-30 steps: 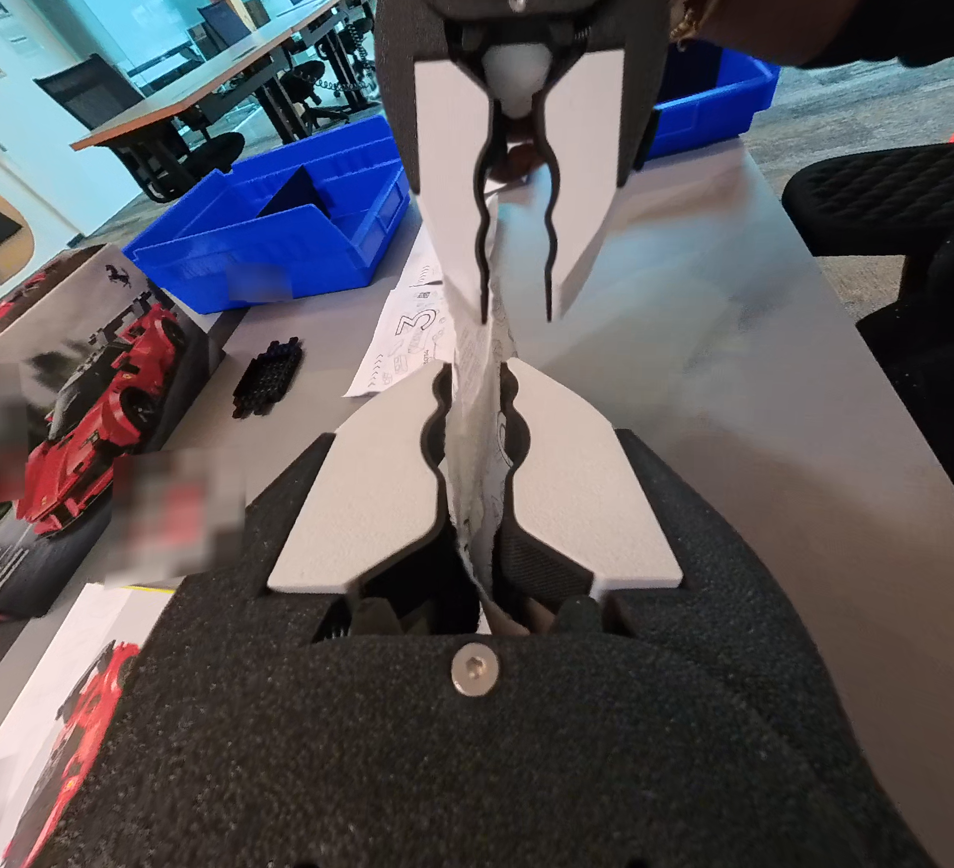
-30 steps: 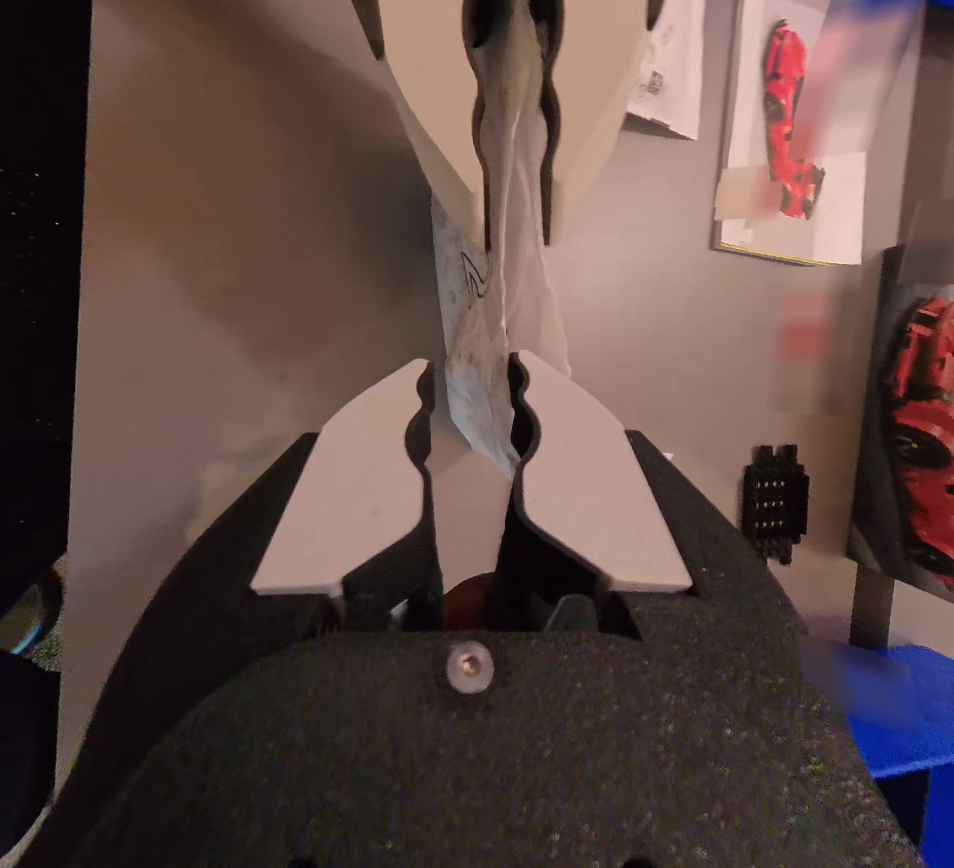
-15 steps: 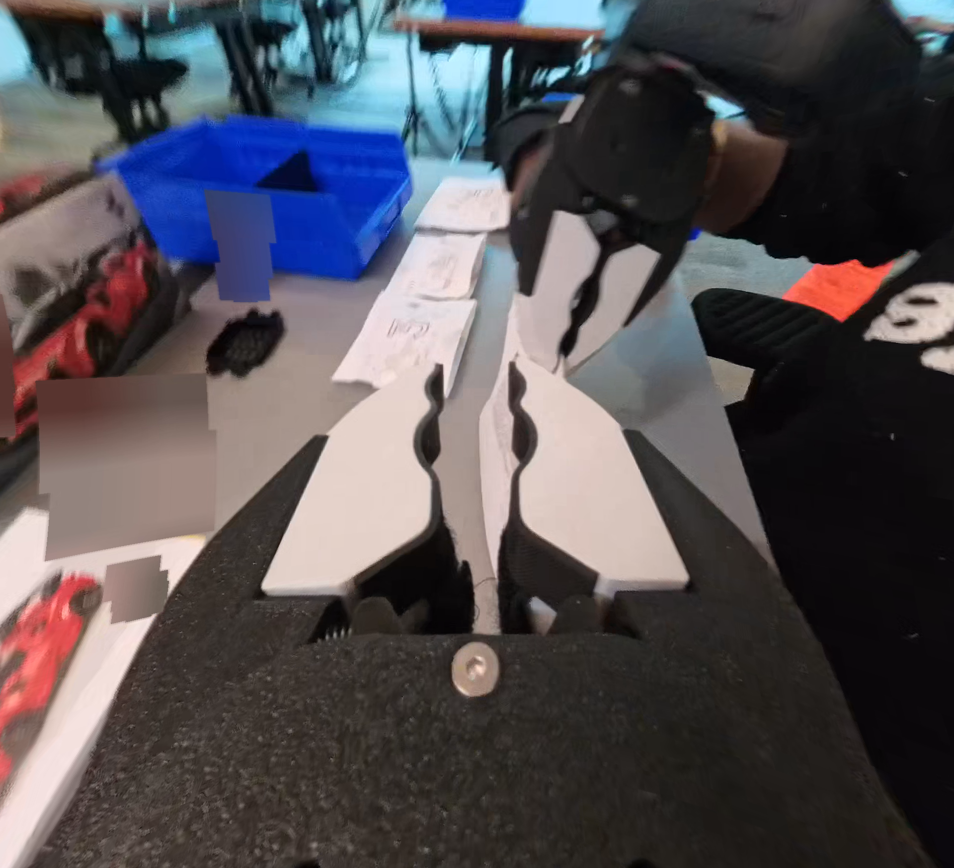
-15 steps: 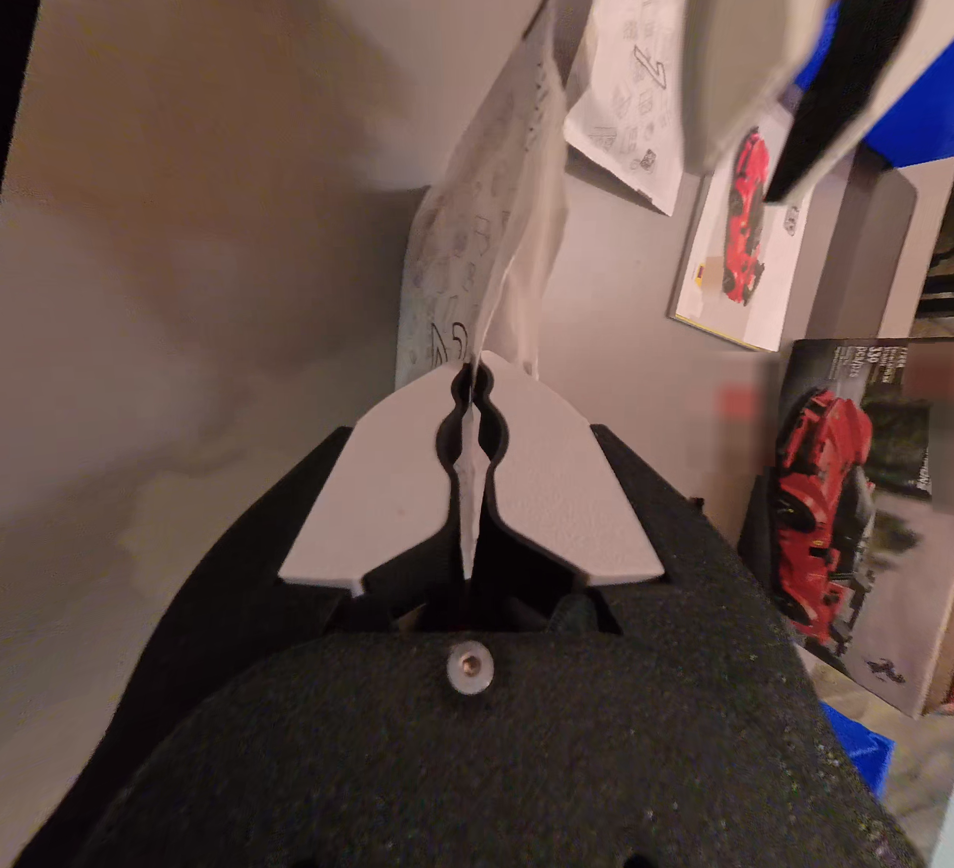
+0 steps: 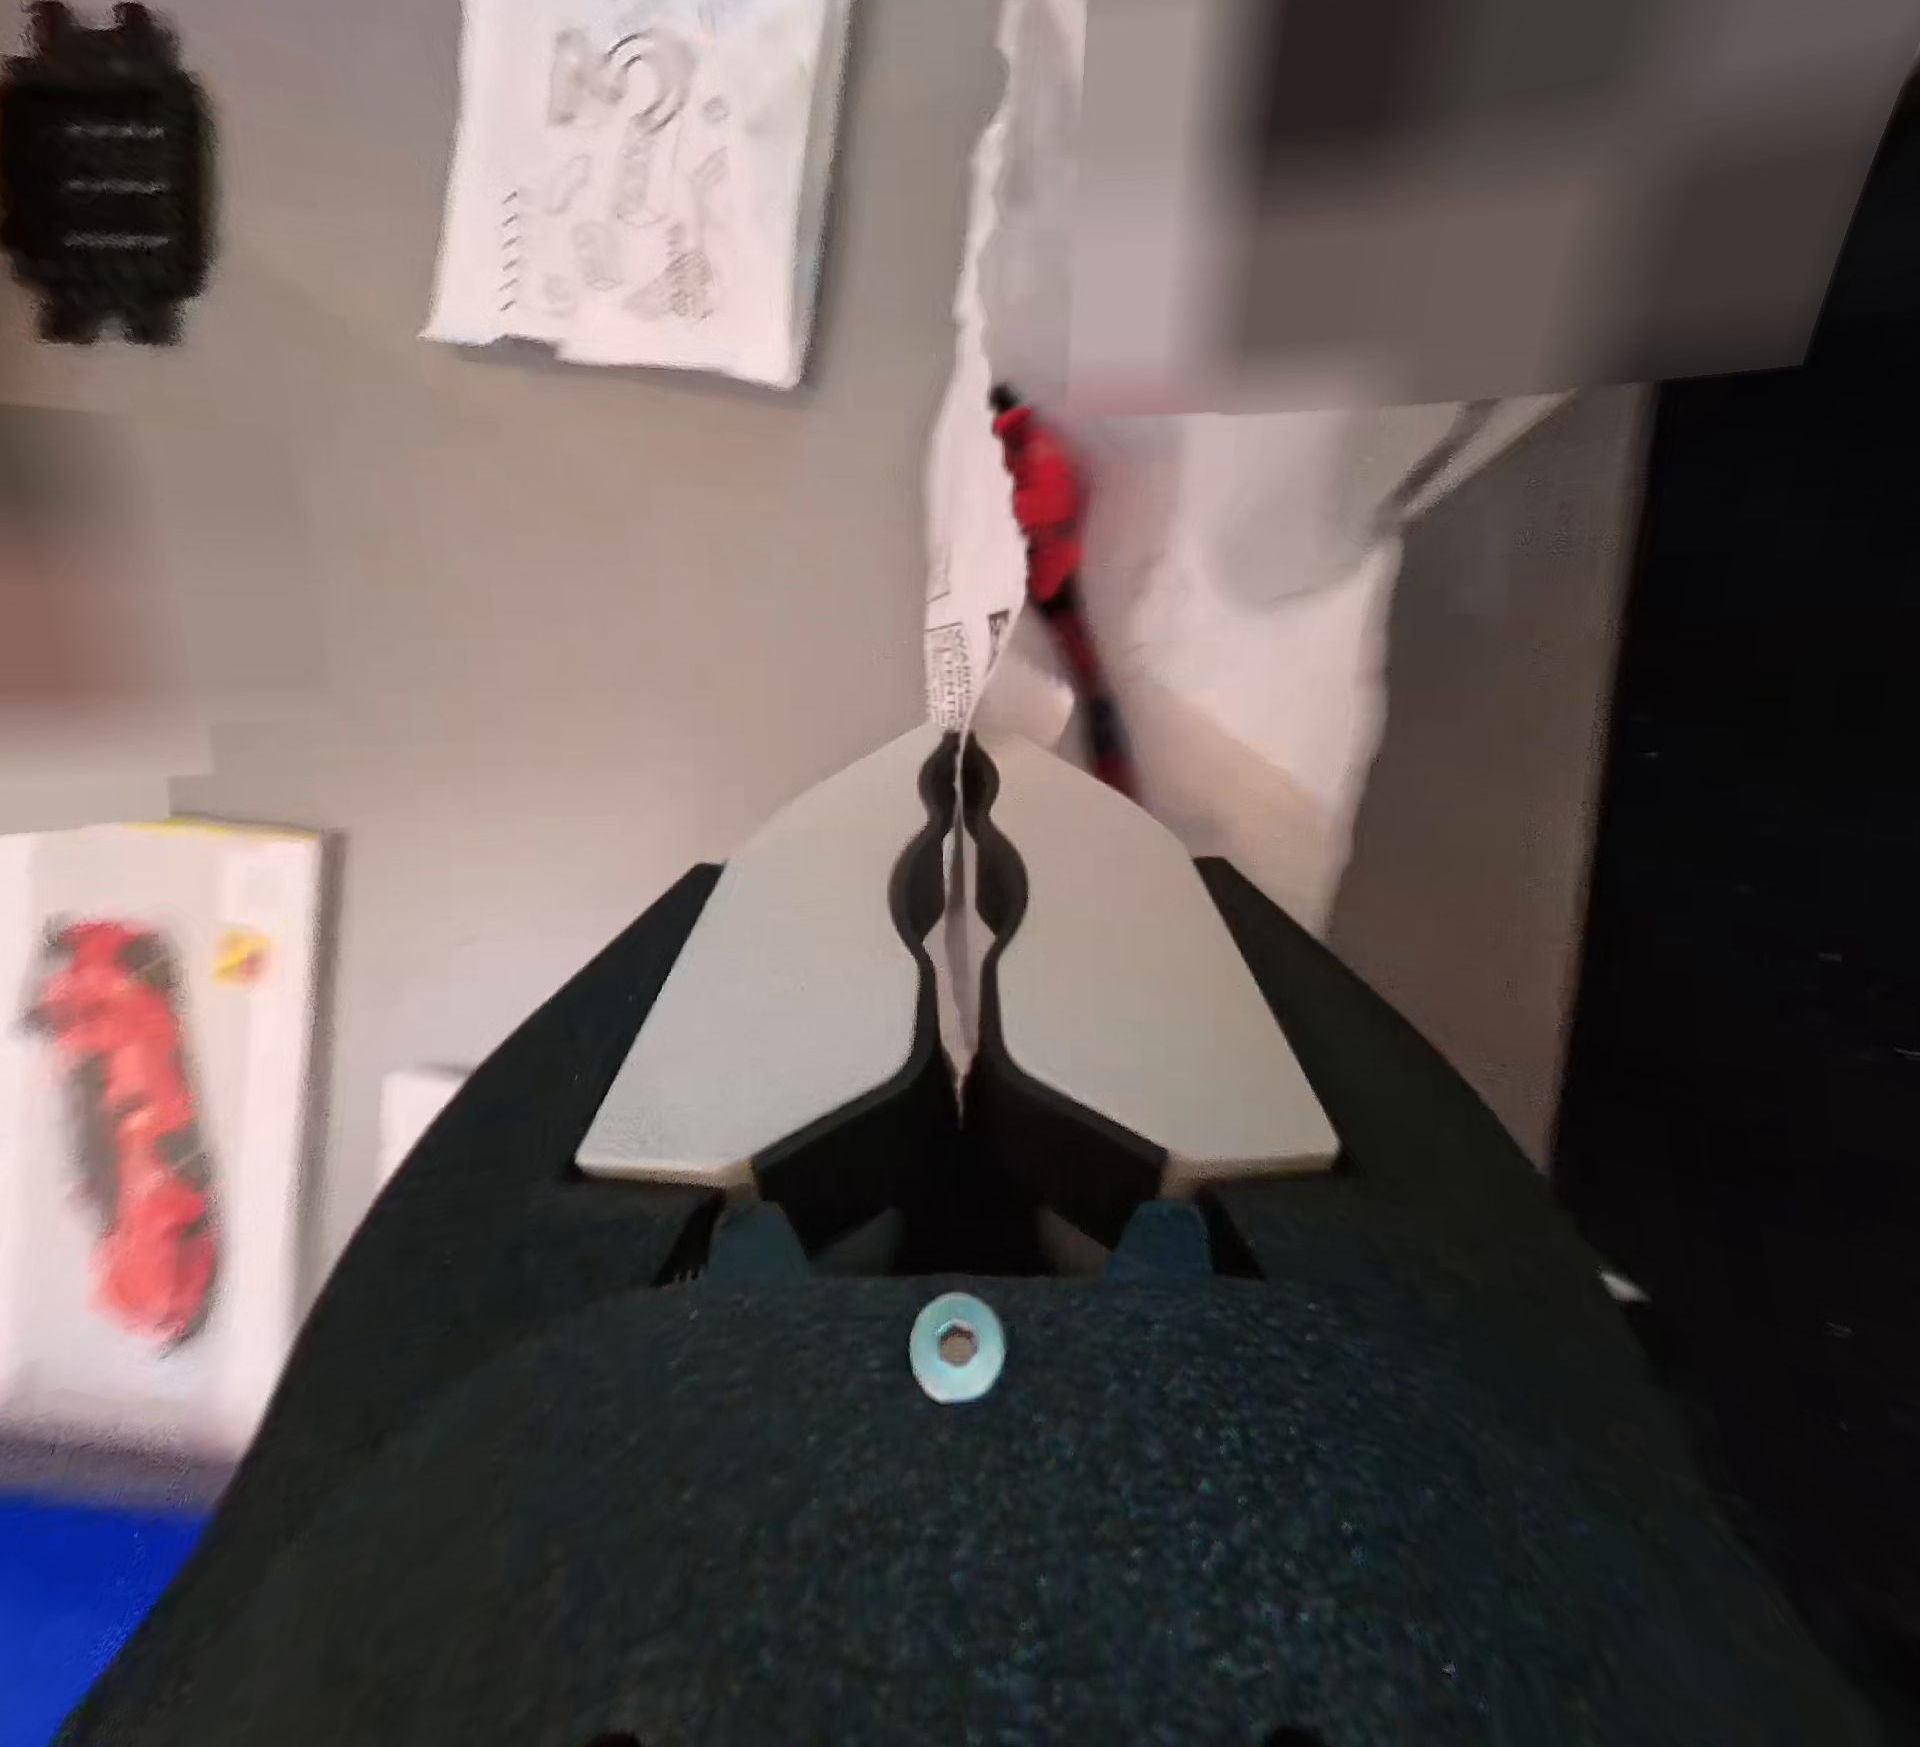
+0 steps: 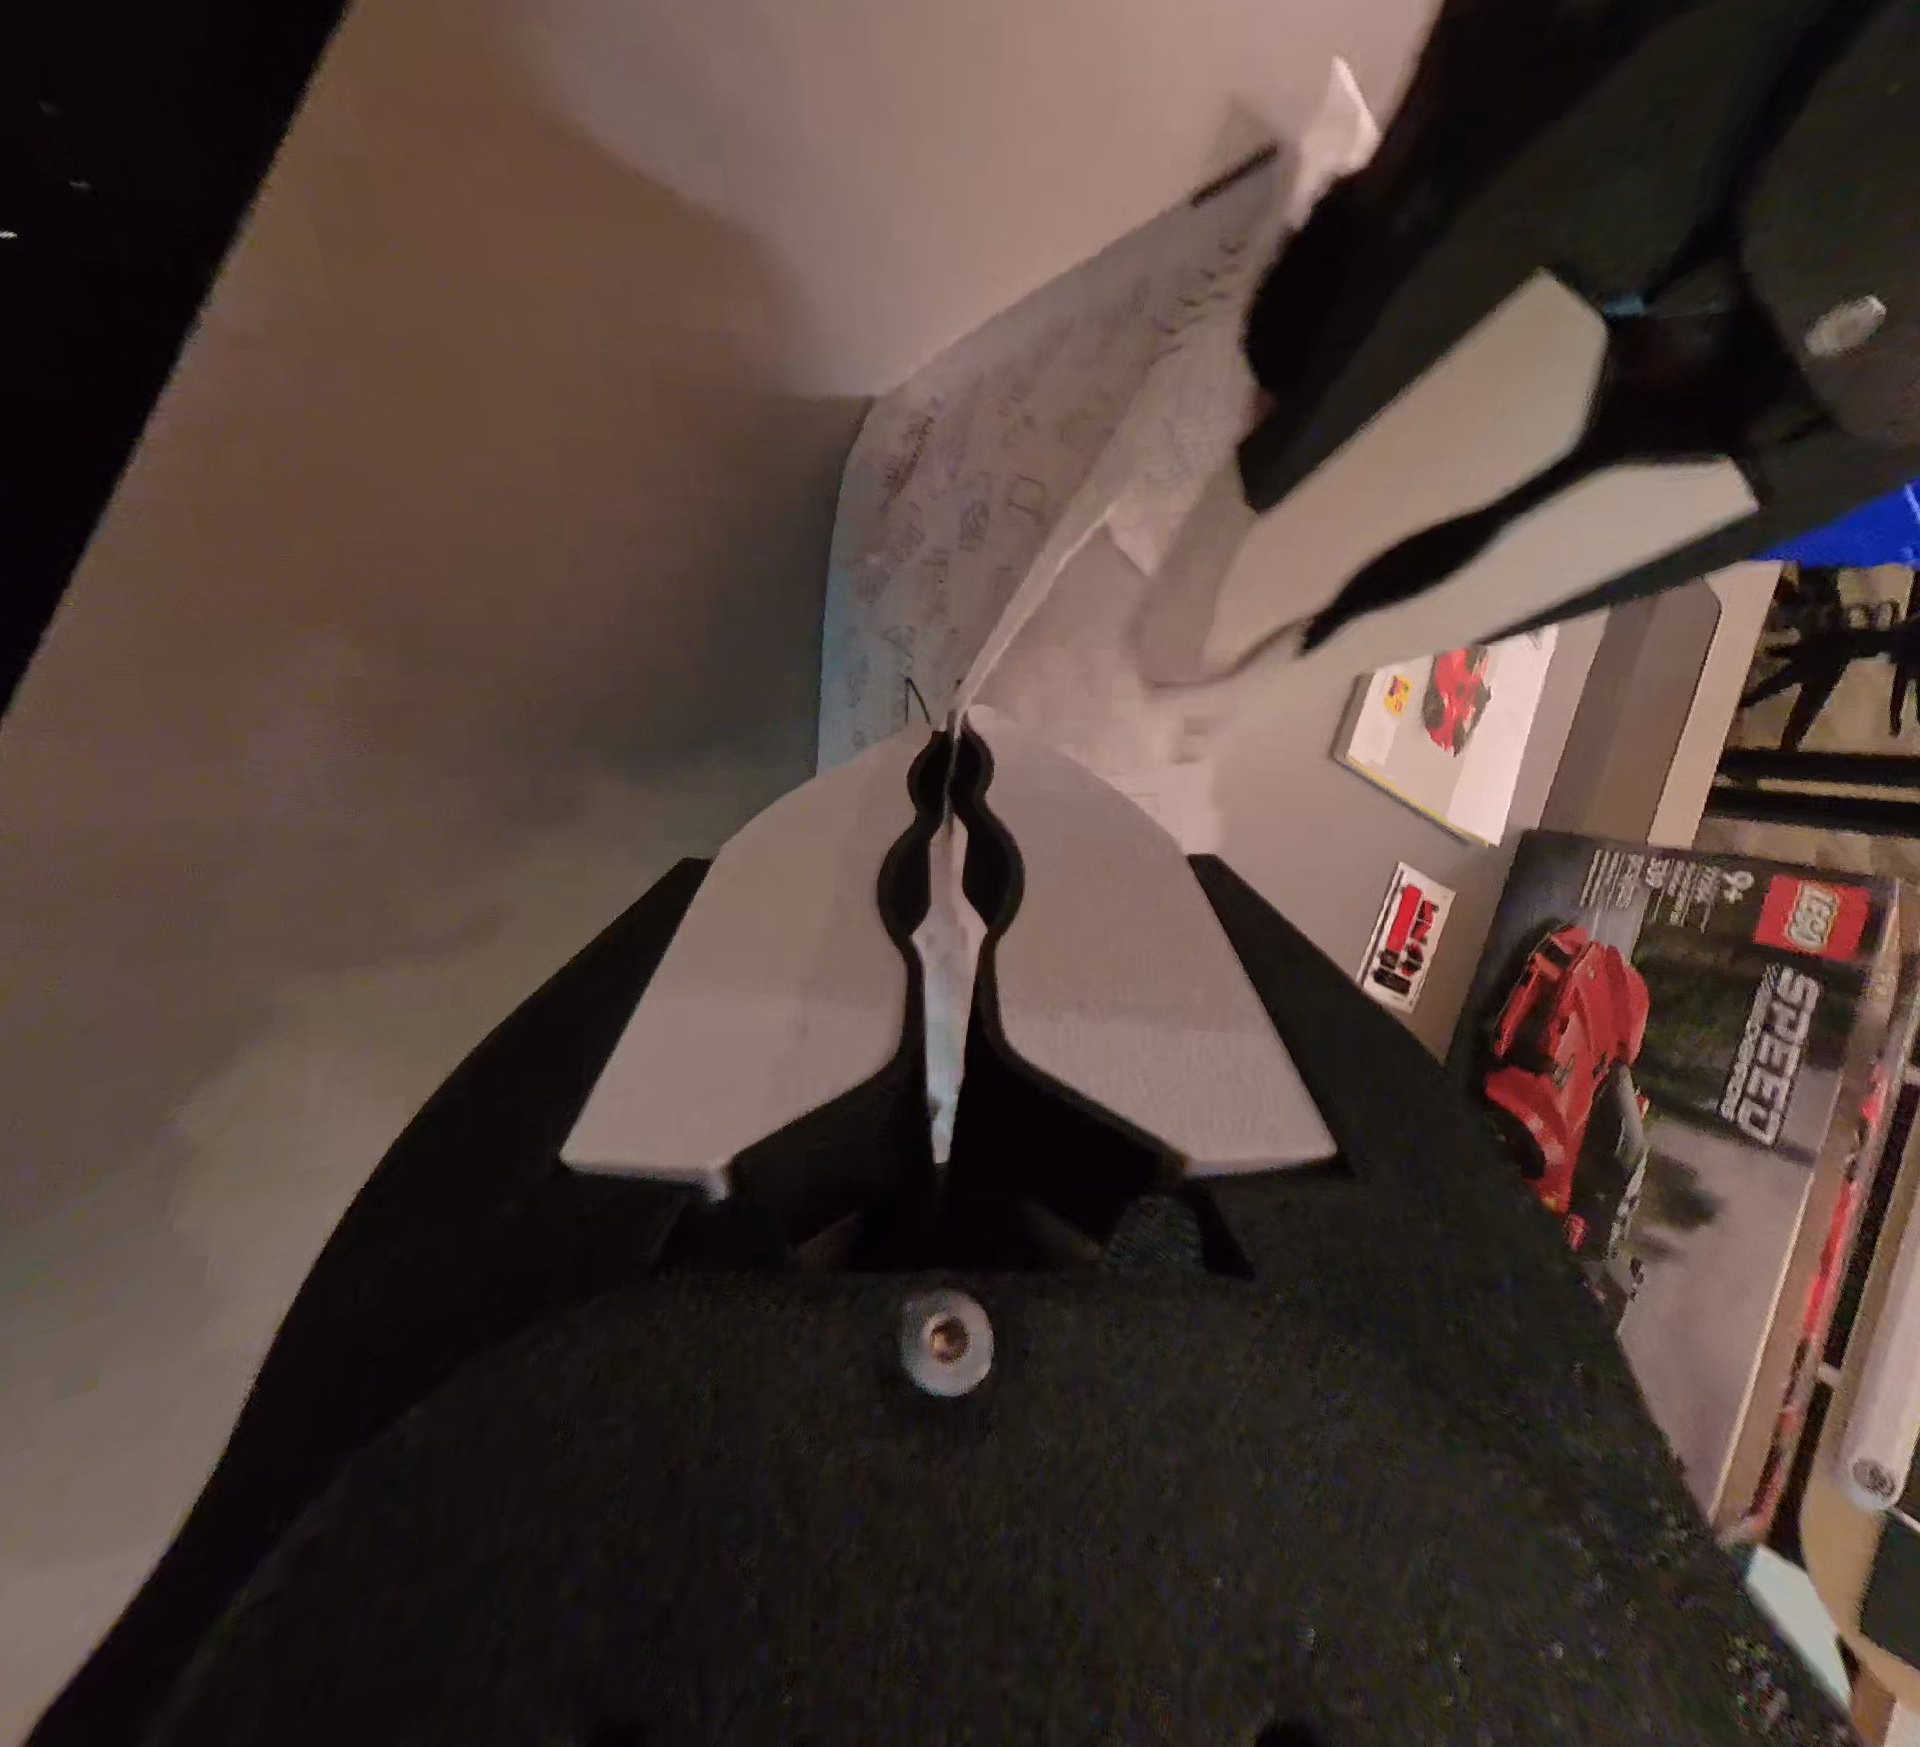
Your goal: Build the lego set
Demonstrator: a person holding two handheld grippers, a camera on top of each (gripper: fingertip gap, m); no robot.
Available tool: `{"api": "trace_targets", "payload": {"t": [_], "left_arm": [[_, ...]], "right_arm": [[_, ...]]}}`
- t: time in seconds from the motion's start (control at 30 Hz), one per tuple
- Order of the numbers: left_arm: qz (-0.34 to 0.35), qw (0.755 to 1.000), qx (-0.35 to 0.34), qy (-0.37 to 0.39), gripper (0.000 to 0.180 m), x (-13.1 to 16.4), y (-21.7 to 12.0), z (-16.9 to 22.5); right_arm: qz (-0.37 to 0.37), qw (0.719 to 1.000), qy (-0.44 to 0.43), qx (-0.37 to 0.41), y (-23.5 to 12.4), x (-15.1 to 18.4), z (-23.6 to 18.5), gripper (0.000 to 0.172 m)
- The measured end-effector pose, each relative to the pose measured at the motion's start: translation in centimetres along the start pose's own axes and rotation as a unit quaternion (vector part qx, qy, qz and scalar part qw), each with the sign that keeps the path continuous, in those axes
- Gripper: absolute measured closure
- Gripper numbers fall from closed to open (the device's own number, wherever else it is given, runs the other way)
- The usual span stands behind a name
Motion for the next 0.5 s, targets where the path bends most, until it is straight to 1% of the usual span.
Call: {"api": "trace_targets", "payload": {"t": [0.07,0.17,0.27,0.33,0.47,0.5], "left_arm": [[-0.037,0.996,-0.084,0.012,0.18,0.5,-0.2,-0.3],[0.009,0.996,-0.09,0.003,0.18,0.8,-0.4,0.7],[0.042,0.993,-0.107,-0.01,0.18,1.0,-0.8,1.6],[0.053,0.992,-0.113,-0.013,0.18,1.0,-1.0,2.1],[0.066,0.995,-0.07,-0.024,0.18,0.5,-0.6,2.9],[0.065,0.995,-0.066,-0.028,0.18,0.4,-0.4,3.0]], "right_arm": [[0.004,1.0,-0.011,-0.02,-0.2,-0.6,-1.2,0.171],[-0.017,0.999,-0.029,-0.015,-0.2,-1.0,-2.8,0.171],[-0.026,0.998,-0.054,0.007,0.0,-1.3,-3.9,0.171],[-0.026,0.998,-0.054,0.026,0.0,-1.2,-4.2,0.171],[0.018,0.999,-0.013,0.028,-0.3,-0.6,-4.4,0.169],[0.028,0.999,-0.003,0.027,-0.5,-0.3,-4.4,0.166]]}}
Point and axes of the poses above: each gripper's, where its closed fingertips meet, y out along the fingers, x out of its underside, z = x × y across the jaws, the point moved 10 cm from there along -y, back along the fingers, and after that the axes turned 3 degrees about -x, right-handed, at the moved point
